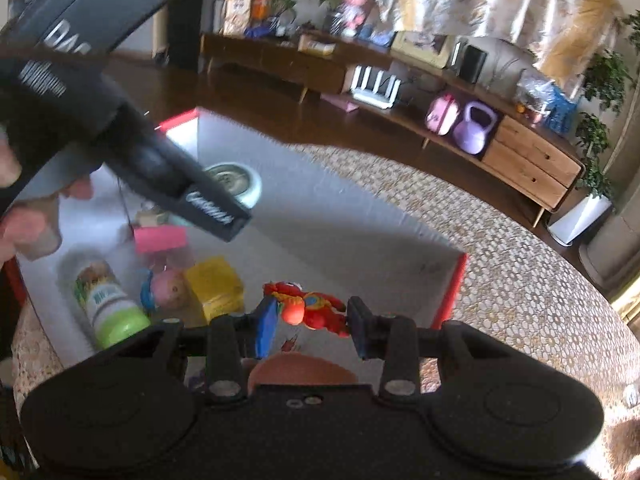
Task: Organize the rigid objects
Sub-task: 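Open left tool releasing tape while right tool drops keychain toy into box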
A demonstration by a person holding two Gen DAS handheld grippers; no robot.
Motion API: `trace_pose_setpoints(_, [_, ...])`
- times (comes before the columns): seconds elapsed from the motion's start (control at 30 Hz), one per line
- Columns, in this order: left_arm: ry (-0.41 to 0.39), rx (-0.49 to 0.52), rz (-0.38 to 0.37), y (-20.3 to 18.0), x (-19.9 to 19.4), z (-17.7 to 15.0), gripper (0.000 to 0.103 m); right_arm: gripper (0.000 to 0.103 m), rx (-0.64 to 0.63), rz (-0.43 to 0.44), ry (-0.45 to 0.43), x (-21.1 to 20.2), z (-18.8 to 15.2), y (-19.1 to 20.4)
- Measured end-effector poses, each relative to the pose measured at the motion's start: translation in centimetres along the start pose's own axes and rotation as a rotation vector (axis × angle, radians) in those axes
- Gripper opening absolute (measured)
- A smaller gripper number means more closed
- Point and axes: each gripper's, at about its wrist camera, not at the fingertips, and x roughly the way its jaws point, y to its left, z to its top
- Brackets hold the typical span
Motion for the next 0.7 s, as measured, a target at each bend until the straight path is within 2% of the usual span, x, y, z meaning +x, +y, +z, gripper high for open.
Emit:
trace_pose_setpoints(0.13, [0.036,0.022,-0.020,-0.6,1.1,-0.2,0.050,0.037,-0.050,0.011,0.025,0.7,-0.2,0.8])
trace_pose_setpoints(0.43, [0.123,0.047,-0.026,-1.2,3.2,-0.1,0.050,0.037,-0.048,0.036,0.067,1.2,-0.4,1.0])
trace_pose_setpoints(0.7, [0.138,0.022,-0.051,-1.0,3.5,-0.2,0.051,0.038,-0.032,0.053,0.092,1.2,-0.4,1.2])
